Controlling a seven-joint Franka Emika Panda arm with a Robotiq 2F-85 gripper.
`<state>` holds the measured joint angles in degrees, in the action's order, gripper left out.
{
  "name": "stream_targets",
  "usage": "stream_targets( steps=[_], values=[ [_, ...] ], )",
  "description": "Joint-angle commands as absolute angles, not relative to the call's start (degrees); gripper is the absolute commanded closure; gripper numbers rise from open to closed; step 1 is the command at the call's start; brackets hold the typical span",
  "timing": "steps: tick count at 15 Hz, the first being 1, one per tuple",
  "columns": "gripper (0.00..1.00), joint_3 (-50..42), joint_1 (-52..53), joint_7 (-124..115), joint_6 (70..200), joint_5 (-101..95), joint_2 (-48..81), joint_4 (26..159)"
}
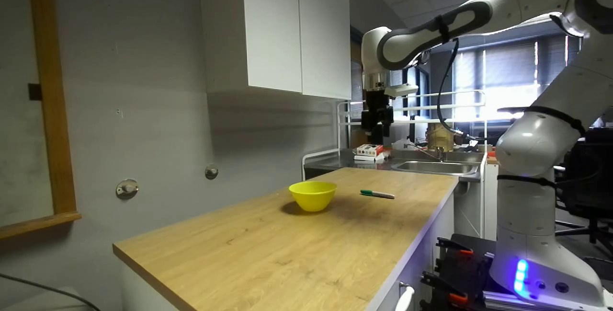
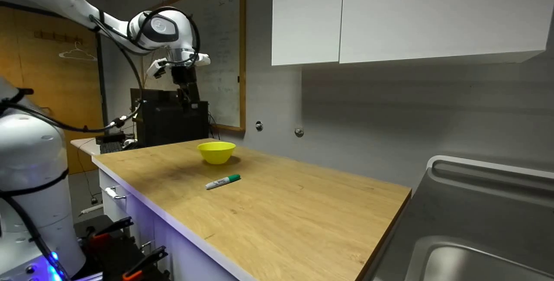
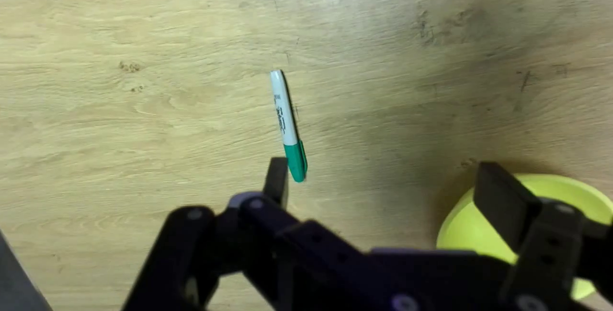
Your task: Place the green marker inside the yellow bowl
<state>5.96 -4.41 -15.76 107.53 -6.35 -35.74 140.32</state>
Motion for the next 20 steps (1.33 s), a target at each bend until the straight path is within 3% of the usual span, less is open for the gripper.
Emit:
stream_targets(
  steps=[1,10,20],
  values=[
    [0.00,4.9,-4.5,-15.4,108.0,-6.6,-26.1,134.6],
    [0.00,-0.6,-7.0,-13.5,108.3,-10.5,-15.5,132.1],
    [0.00,-8.1,-8.7,-1.4,108.8,-7.8,-13.8,134.9]
  ],
)
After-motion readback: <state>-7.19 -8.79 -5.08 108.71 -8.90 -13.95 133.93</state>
